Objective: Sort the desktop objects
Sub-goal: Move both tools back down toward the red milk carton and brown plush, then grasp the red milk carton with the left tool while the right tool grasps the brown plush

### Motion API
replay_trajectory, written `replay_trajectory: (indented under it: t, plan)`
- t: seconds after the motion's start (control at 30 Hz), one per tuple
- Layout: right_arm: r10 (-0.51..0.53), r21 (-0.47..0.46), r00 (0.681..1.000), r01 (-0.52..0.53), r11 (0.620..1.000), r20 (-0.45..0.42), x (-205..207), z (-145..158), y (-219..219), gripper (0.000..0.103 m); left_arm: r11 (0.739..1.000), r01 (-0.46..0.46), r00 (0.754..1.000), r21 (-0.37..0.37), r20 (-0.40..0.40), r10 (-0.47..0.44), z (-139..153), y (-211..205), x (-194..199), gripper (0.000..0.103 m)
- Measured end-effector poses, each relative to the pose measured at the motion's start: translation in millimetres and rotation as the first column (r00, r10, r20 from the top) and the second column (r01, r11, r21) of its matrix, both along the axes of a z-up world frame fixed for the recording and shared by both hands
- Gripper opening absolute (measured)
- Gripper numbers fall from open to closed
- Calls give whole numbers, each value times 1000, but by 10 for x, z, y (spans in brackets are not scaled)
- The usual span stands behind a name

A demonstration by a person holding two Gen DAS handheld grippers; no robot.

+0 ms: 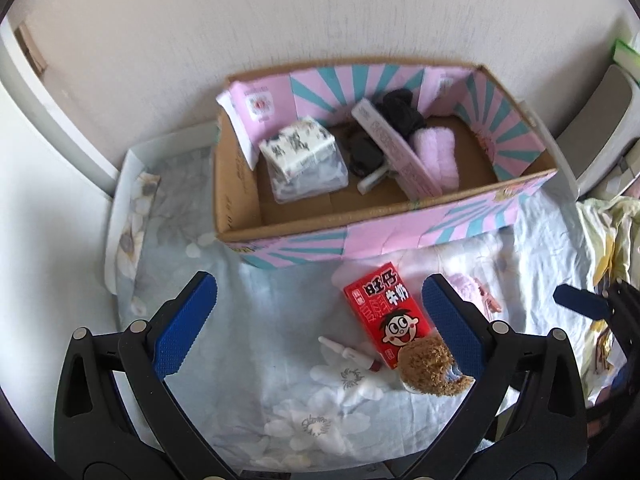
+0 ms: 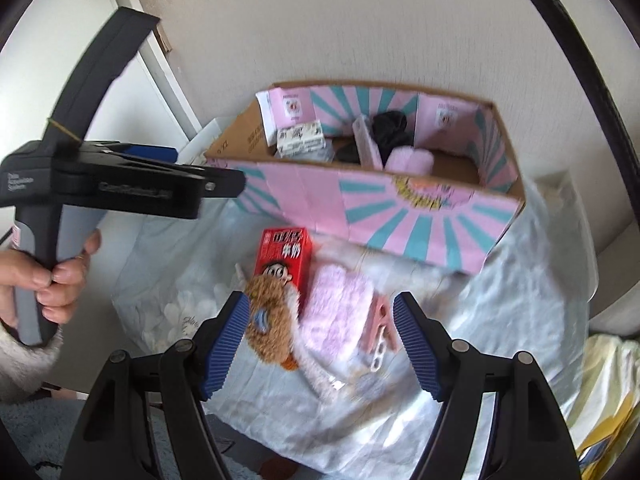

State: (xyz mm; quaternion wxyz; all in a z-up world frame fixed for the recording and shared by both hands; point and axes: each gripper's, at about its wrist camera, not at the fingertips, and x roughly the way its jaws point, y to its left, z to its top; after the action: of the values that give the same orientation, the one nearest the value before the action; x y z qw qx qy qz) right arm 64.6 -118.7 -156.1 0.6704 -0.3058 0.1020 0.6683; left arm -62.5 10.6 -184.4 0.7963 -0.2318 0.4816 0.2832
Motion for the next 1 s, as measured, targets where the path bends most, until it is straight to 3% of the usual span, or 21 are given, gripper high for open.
replay_trajectory:
  t: [0.57, 0.67, 0.83, 1.0]
  plan:
    - [57, -95, 998, -59, 994, -19, -81, -414, 111, 70, 998, 32, 995, -63, -93, -38, -537, -68, 281, 103]
    - [60, -111, 997, -64, 992, -40, -60, -447, 162, 62, 996, 29, 994, -80, -100, -37, -623, -45, 295, 103]
    - [67, -141, 996, -76, 987, -63, -36, -543, 224, 58, 993, 27, 993, -112, -112, -39, -762, -26, 321, 103]
    - [66, -162, 995, -77, 984, -70, -10, -638, 261, 44, 986, 24, 996, -162, -84, -38, -831, -5, 335, 103]
